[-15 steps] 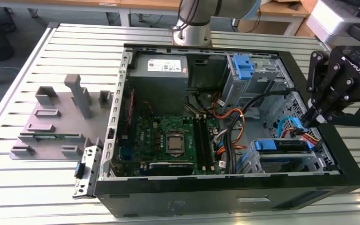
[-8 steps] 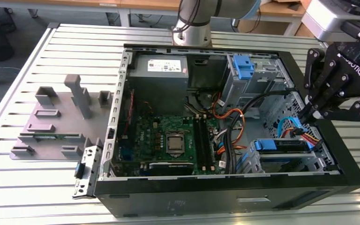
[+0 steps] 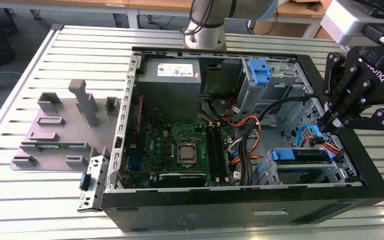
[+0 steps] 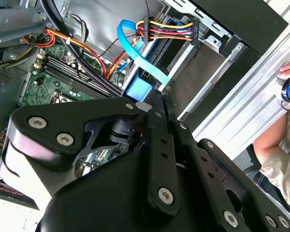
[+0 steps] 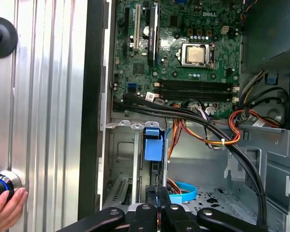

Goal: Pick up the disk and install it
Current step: 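Insert the first disk wire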

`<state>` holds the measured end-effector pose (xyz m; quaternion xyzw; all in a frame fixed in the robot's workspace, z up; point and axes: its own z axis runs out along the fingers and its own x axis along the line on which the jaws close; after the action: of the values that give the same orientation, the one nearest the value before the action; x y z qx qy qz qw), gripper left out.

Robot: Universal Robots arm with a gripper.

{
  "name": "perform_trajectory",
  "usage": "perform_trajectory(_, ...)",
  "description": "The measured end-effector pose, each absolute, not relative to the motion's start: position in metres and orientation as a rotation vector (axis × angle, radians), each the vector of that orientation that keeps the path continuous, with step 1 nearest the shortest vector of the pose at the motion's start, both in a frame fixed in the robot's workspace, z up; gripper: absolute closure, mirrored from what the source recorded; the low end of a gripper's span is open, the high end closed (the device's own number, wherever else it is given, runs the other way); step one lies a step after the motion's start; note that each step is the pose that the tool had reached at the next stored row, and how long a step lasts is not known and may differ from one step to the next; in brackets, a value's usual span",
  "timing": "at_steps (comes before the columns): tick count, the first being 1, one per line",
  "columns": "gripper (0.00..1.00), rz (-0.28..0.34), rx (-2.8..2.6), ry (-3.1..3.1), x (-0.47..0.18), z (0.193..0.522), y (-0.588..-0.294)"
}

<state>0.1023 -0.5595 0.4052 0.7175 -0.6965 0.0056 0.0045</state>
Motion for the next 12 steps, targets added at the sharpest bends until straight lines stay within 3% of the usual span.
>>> perform_trajectory(12, 0.84, 0.018, 2.248, -2.182, 0.1023, 0.4032, -0.5595)
